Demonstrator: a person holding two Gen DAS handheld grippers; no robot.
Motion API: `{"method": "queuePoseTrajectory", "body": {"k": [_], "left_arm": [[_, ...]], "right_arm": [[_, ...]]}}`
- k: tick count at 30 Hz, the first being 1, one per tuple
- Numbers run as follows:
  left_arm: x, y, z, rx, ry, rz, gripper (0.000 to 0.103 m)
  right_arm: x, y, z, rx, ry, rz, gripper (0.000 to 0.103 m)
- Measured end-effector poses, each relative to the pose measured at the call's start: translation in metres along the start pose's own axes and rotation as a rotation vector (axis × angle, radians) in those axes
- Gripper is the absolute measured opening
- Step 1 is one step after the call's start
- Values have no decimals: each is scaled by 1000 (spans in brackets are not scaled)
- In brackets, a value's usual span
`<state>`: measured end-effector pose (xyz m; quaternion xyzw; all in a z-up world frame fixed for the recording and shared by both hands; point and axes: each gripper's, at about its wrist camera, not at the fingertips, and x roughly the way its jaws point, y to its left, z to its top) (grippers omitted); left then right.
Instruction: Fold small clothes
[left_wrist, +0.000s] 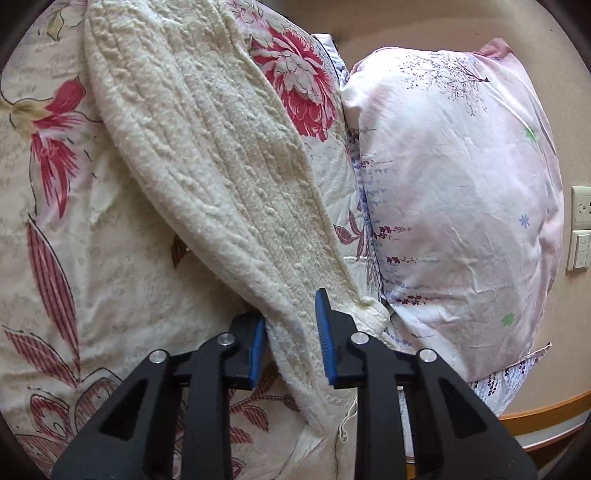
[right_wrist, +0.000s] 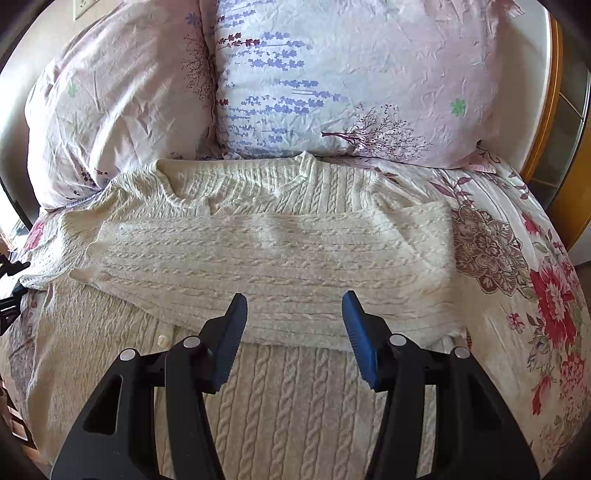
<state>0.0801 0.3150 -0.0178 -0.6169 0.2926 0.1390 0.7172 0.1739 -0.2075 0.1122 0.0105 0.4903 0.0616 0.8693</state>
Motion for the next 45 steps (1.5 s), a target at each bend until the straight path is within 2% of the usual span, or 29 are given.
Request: {"method": "queuePoseTrajectory", "body": {"k": [1,4,7,9,14,17,21,24,27,28,29,31,32,33,36,38,41,45], "left_arm": [[-1,-2,1,11,-11,2,11],[-6,-20,1,85,-37,-16,10],[-12,-51,-5,193,-62,-55,8],[-15,-79,-18,301,-66,-102,8],[-17,-150,-86,652,-37,-192,8],[-7,-174,-139,832,9,-204,8],[20,-175,-202,988,111,-148,8],[47,-156,-234,1028,195,-63,9],[66,-134,-254,1070,246,36,11],[72,-128,-259,1083,256,68,15],[76,-123,-263,1096,269,95,25],[75,-120,-269,1140,264,83,38],[72,-122,-273,1167,262,83,53],[66,-123,-274,1184,256,76,64],[35,-125,-269,1193,220,7,72],[14,-120,-259,1182,186,4,72],[-11,-97,-237,1150,165,51,72],[-25,-65,-215,1100,159,140,72]], "right_arm": [[-3,-2,-1,2,-4,-1,56],[-11,-10,-6,10,-14,-8,56],[-18,-20,-11,29,-24,-11,56],[-23,-26,-13,41,-30,-15,57],[-34,-44,-21,79,-40,-29,58],[-39,-54,-25,100,-41,-35,58],[-45,-64,-34,120,-39,-42,58],[-49,-70,-39,132,-38,-46,58],[-52,-74,-41,140,-38,-48,61],[-52,-75,-41,141,-39,-47,61],[-53,-75,-40,140,-40,-44,62],[-53,-71,-36,128,-42,-30,62],[-54,-67,-33,116,-48,-16,62],[-55,-61,-28,100,-58,5,62],[-59,-29,-4,22,-107,120,62],[-60,5,14,-47,-133,231,61],[-52,71,40,-196,-141,393,61],[-28,179,53,-412,-82,576,59]]}}
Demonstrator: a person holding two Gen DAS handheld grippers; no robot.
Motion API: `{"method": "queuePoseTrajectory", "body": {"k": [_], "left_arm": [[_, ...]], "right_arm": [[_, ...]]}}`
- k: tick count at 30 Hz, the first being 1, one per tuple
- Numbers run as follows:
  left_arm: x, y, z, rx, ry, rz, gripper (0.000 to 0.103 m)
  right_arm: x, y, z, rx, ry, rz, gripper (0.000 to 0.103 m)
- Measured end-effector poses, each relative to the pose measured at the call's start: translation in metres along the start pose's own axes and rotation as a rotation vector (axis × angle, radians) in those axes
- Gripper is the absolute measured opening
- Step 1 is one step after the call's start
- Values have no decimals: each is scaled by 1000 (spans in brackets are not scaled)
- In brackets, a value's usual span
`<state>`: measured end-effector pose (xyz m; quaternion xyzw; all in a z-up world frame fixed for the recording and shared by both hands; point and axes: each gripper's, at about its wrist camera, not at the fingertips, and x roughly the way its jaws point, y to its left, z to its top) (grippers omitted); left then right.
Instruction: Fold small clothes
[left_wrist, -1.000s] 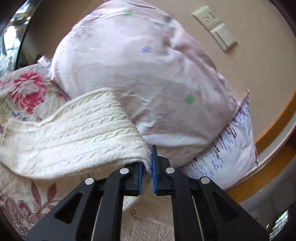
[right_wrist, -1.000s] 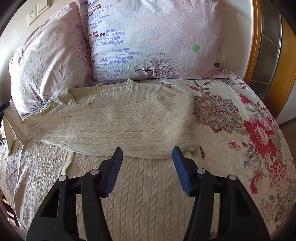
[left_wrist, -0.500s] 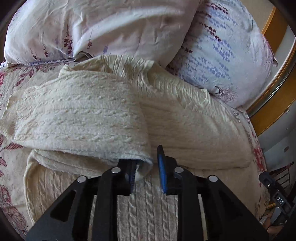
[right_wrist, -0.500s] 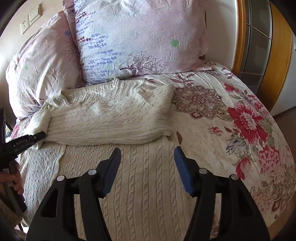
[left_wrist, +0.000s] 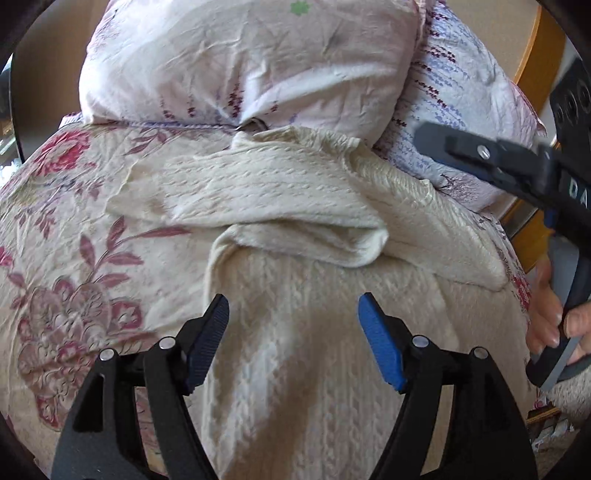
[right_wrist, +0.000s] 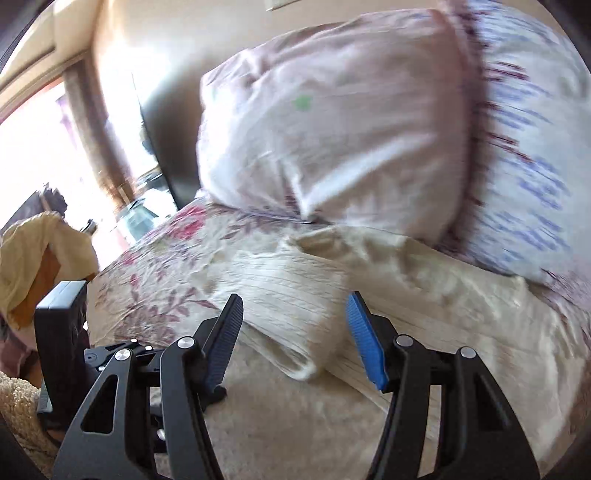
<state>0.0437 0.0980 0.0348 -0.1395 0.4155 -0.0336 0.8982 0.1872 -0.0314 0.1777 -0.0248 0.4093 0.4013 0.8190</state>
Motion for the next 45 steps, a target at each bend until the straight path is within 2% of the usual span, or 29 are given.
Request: {"method": "queuePoseTrajectory", "body": {"k": [5,11,14,16,17,18,19,21,25,29,33,36,39,41,43,45], "left_arm": [[-9,21,-18,-39,16,10,72],[-11,25,-31,-36,39,7,73],[-10,23,-31,-22,45,0,75],[-9,22,-30,-23,47,-2,75],[-10,22,-31,-25,48,-4,75],[-10,22,-30,-27,49,-6,75],[-10,22,-31,-28,49,-8,75],[-10,23,-30,-32,50,-10,75],[-10,30,-26,-50,49,-14,75],[-11,33,-19,-71,34,-1,75],[-12,37,-7,-96,-2,30,75],[-11,38,6,-92,-29,65,75],[-6,36,18,-78,-39,96,75],[-3,32,21,-69,-41,105,75],[1,31,24,-57,-37,114,75],[6,30,26,-46,-29,121,75]], "right_arm": [[92,71,13,-223,156,84,55],[153,119,6,-390,271,94,53],[172,132,5,-427,287,69,43],[186,133,4,-421,317,37,32],[191,131,4,-418,328,16,27],[192,127,5,-402,313,15,7],[193,124,6,-389,314,-10,7],[188,112,12,-326,289,-6,7],[151,76,29,-171,171,2,7],[94,18,44,53,19,9,7],[22,-53,40,283,-146,-56,7],[-33,-103,16,434,-256,-146,7],[-77,-146,-25,603,-312,-235,7],[-95,-168,-58,711,-307,-287,7],[-101,-185,-91,806,-264,-342,7],[-103,-198,-120,899,-209,-353,7]]}}
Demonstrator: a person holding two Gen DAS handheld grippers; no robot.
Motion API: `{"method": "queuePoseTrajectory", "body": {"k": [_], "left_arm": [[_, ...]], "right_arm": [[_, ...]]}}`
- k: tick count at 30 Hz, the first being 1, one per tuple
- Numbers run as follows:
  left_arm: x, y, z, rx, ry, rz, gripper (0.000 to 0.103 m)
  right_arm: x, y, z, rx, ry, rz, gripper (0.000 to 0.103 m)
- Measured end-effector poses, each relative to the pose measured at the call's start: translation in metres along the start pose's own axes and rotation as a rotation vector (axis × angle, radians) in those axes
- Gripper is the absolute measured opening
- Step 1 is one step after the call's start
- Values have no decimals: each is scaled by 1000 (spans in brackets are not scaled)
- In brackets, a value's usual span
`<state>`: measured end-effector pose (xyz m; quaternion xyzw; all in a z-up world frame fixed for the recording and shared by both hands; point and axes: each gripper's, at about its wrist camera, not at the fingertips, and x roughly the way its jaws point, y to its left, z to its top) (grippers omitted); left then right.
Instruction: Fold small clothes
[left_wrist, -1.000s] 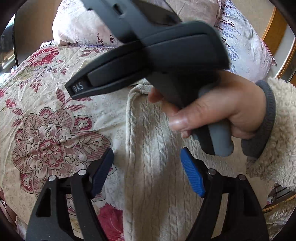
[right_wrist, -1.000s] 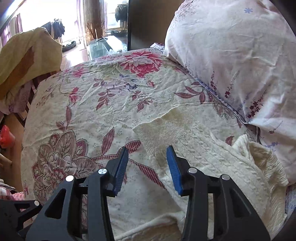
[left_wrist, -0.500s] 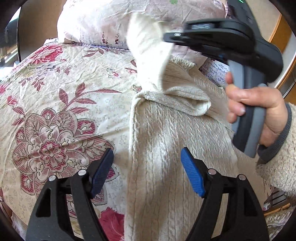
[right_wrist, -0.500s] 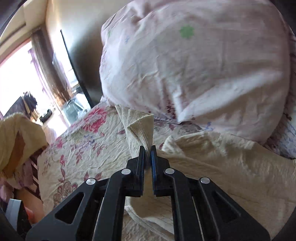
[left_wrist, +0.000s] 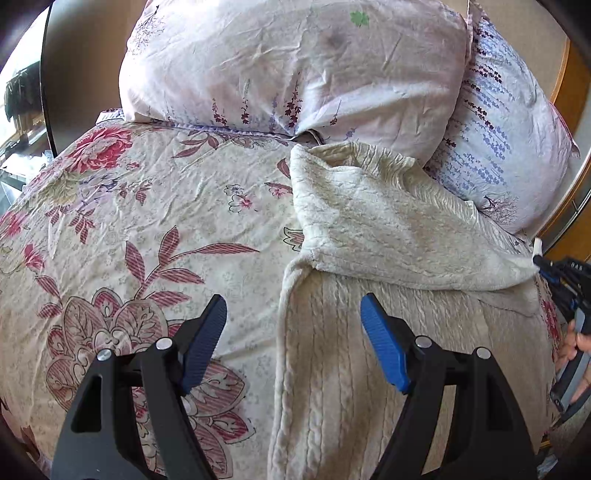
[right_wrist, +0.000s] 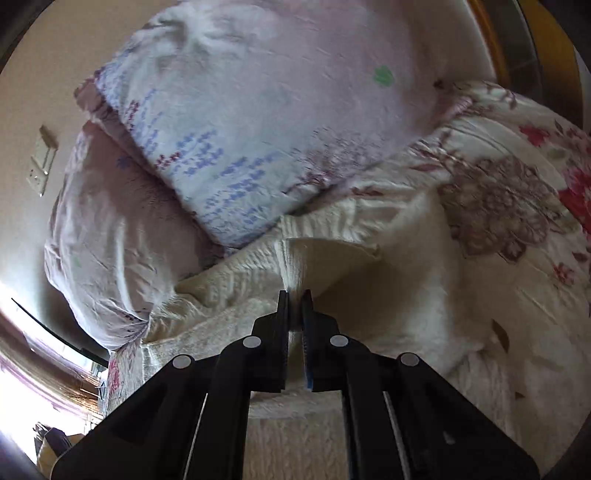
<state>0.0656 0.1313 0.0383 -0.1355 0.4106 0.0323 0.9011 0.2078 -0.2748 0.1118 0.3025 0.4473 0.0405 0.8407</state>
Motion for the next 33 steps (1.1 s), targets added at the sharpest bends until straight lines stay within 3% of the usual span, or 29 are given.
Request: {"method": "queuePoseTrajectory", "body": {"k": [4,5,8,9,11,14,18,21,29,33], "left_arm": [[8,-2,2,14,14,8,75],[10,-2,4,17,18,9,75],[14,-3,7,28,19,14,75],[15,-3,8,31,19,16,75],[17,-3,10,35,19,21,75],[19,-2,11,38,22,27,74],[22,-2,12,56,26,29,67],[26,-5,13,109,36,44,58],[41,-32,14,426,62,125,43],[49,-33,21,480,41,185,38]], "right_arm": [[2,-27,-15,96,81,8,8],[2,-31,-15,132,93,23,13],[4,-42,-12,215,119,36,55],[3,-44,-12,227,108,38,55],[5,-43,-11,224,98,34,54],[15,-40,-7,168,99,-20,7],[-3,-37,-7,154,1,-20,7],[-1,-38,-8,155,25,-21,7],[-2,-41,-7,204,35,7,7],[-2,-43,-8,208,41,3,7]]}}
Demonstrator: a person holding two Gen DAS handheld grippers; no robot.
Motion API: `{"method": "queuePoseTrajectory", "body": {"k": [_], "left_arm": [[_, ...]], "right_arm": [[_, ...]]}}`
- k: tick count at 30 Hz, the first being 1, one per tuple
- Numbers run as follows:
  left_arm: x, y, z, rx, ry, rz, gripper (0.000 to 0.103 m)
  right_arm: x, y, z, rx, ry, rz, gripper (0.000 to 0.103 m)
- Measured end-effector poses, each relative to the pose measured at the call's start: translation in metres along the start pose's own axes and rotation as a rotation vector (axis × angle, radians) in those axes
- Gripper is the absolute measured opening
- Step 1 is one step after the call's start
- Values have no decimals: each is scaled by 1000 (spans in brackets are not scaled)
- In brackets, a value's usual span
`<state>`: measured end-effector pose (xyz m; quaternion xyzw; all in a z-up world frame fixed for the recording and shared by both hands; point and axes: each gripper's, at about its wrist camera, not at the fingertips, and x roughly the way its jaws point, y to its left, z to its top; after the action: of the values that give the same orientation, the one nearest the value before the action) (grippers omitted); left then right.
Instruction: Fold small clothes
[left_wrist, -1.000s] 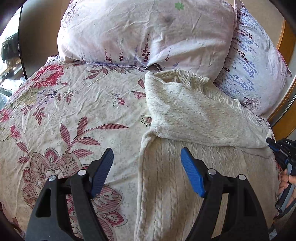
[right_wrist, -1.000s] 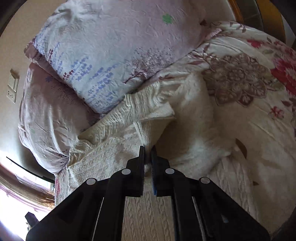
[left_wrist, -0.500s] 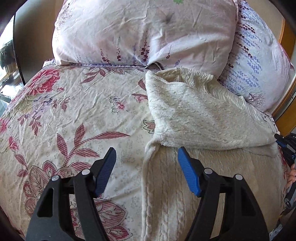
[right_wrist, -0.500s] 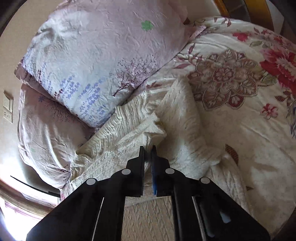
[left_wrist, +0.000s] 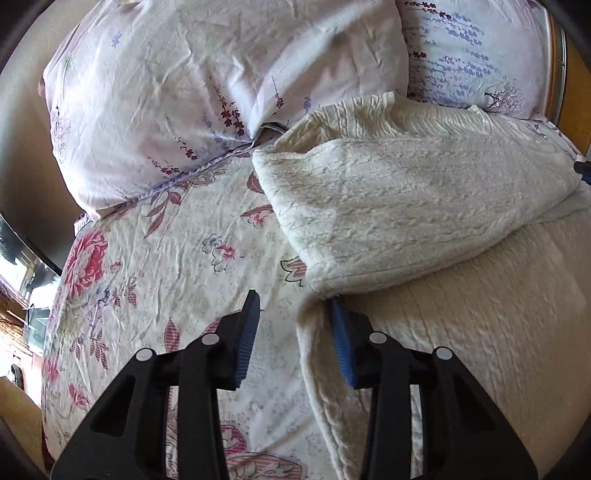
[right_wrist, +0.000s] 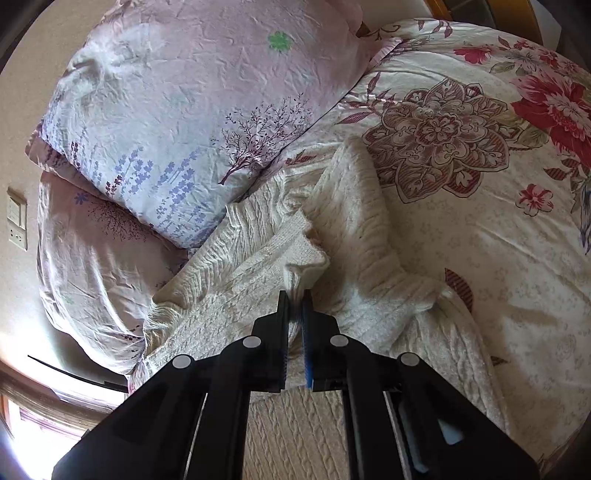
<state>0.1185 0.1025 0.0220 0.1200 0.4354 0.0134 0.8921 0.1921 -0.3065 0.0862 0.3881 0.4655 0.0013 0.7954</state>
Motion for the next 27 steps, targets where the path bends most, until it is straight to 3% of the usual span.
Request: {"method": "queuePoseTrajectory", "body": {"k": [3,10,13,15,21,23,27], "left_arm": [[3,9,2,-72,6,20,37],[2,35,-14,-417,26,20,34],[1,43,-18,-548,19,-7,34],[2,49,-20,-621,25,-39,39],[2,50,-18,-561,27,-56,57],[-3,54,-21,-550,24,-39,69],[-26,65,-29,-531,-32,33,72]], "right_arm": [[0,-1,-1,1,-3,-3,7],[-1,-3,-21,-6,23,-37,7],[2,-10,-26,19,26,-53,7],[0,-8,-27,-2,21,-69,7],[-4,-4,-32,-27,19,-94,7],[-8,0,-32,-56,24,-110,8],[-36,20,-28,-195,-95,-163,11]]}}
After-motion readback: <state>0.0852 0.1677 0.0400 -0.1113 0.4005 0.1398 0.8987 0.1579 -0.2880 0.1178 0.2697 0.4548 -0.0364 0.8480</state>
